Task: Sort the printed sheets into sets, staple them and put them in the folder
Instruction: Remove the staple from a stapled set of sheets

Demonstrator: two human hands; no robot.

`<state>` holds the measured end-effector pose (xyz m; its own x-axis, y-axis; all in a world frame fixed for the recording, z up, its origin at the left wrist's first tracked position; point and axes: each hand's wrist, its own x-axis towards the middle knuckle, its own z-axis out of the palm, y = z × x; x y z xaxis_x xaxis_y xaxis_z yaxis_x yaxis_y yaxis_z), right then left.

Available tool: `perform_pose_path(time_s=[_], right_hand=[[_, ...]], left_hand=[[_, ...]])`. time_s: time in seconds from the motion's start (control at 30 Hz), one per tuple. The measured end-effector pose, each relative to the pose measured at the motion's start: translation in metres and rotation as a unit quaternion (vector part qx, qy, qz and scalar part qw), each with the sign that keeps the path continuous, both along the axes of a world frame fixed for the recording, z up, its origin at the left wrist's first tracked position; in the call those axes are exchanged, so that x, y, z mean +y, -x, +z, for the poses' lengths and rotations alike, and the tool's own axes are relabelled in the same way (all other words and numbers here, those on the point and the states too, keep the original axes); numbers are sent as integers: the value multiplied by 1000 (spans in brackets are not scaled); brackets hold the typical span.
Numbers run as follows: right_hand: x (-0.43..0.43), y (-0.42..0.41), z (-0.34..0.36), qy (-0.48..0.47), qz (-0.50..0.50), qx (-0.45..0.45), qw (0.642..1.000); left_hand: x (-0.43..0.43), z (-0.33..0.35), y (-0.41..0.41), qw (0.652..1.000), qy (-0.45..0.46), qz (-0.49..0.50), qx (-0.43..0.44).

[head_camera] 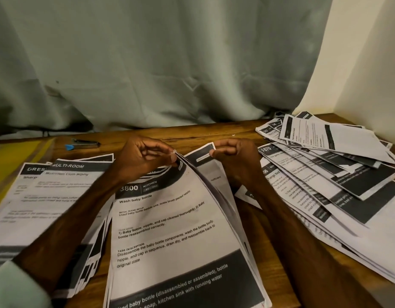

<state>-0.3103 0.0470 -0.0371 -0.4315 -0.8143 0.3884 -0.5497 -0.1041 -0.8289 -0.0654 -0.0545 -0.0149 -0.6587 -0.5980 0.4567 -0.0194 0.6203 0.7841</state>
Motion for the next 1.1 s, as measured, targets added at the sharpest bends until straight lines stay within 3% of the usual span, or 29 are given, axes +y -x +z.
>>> perform_pose_path(time_s=[0.13,0.3,0.47,0.67,0.8,0.9,0.97,1.03,1.1], right_hand=[[6,-8,-1,40,57,-11,997],[8,-23,2,29,99,29,994],[14,-34,1,4,153,5,988],[12,-42,-1,-102,84,74,988],[13,-44,10,-127,49,-18,990],[24,-35,26,-80,58,-110,989],[34,-30,48,-34,47,-159,986],[47,-30,73,25,42,-197,979],[59,-34,93,79,49,-211,973]], left_hand=[[9,-9,12,998,16,53,-26],[12,-18,27,984,136,98,-52],[16,-23,32,967,197,161,-30],[27,-22,39,948,259,180,-28],[34,-8,37,965,160,208,16],[18,-7,21,948,113,296,6],[12,-1,1,944,-34,329,-3],[16,11,-21,946,-213,240,38],[29,23,-38,936,-331,97,68]])
